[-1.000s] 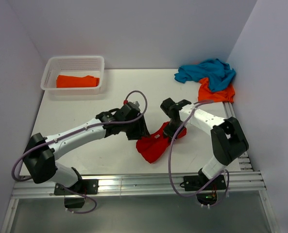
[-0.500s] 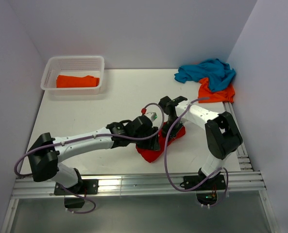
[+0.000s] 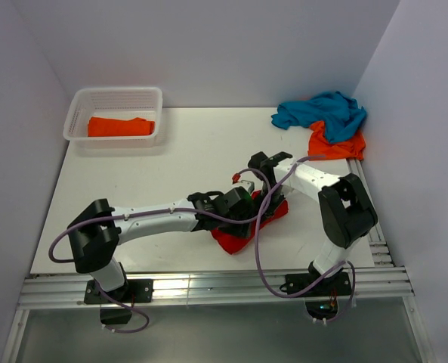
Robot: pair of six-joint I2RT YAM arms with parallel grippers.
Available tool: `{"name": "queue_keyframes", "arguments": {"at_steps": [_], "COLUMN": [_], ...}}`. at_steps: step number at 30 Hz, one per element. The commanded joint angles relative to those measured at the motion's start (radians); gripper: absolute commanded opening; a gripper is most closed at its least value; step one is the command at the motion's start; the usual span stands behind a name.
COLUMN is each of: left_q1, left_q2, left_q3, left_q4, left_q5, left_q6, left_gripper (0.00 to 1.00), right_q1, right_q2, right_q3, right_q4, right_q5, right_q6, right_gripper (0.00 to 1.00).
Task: Roll the t-shirts
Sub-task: Roll the tshirt
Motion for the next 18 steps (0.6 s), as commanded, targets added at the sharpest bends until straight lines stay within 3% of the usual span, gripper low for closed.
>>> {"name": "queue_keyframes", "arguments": {"at_steps": [1,12,18], "left_q1": [-0.022,-0.085,-0.106], "left_q2": [0.012,0.027,0.076], "left_q3": [0.042,-0.007,0.015], "left_q4": [-0.009,0.043,-0.004], "left_q5": [-0.068,-0.027,-0.082], "left_q6": [0.065,0.114,0.124], "left_gripper": [0.58,0.56,0.56], "right_q1": [-0.009,-0.034,-0.038], "right_q2": [-0.022,0.006,0.013], "right_q3": [-0.004,0.034,0.045], "right_q4": [0.006,-0.025,-0.035], "right_q5": [-0.022,-0.025,-0.025], "right_q6": [-0.005,-0.020,-0.028], "right_gripper": [0.00,0.00,0.00]}}
